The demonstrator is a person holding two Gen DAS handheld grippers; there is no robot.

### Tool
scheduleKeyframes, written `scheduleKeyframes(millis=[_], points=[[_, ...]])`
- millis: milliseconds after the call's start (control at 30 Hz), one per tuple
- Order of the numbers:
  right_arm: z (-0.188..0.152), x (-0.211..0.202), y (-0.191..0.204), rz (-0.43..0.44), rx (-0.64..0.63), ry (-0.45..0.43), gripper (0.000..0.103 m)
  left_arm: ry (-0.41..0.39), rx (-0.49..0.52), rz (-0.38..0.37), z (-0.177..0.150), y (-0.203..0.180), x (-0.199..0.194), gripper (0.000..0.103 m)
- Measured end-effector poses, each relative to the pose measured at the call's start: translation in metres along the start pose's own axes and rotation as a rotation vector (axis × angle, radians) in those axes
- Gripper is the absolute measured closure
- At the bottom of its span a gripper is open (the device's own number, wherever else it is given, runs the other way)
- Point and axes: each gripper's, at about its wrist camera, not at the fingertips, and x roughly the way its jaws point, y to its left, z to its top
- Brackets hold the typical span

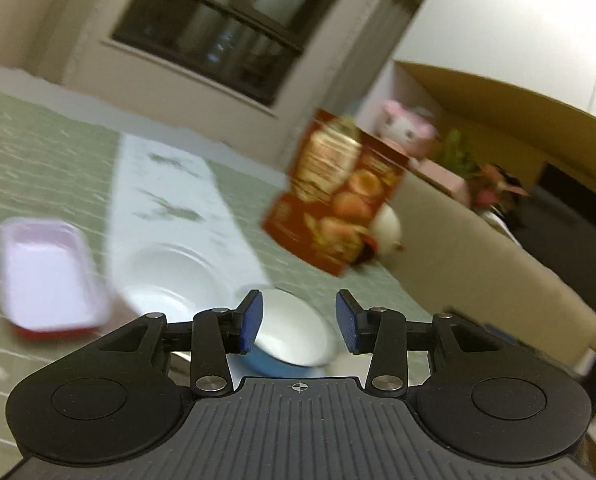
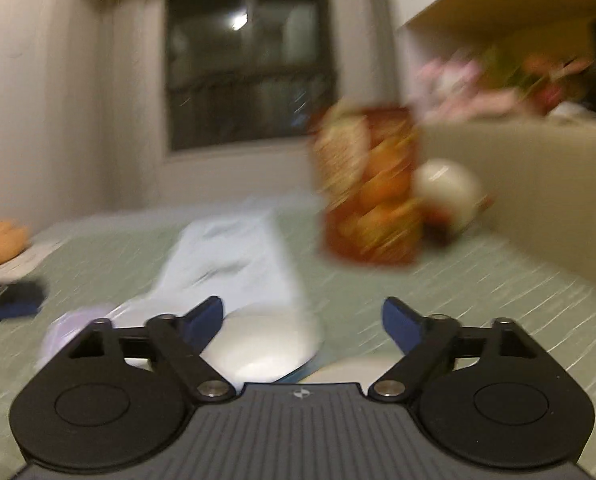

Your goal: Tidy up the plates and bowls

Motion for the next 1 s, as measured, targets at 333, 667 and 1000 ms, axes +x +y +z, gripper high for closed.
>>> scheduleKeyframes(millis=[333,667,1000], points=[[-0.053,0.086,-0.108,0.074,0.187,0.208,0.013,0.27,-0.032,0.107,-0.06,-0.049,0.098,0.059],[-0.081,0.113,-0.118,0.136,0.257,0.393,0.021,0.349,-0.04,0.17,-0.091,-0.066,0.16,0.056],[-0.104,0.132,-0.107,0.261,0.337,0.595,0.062,0.438,-0.038,0.138,-0.106,-0.054,0.188,0.066]])
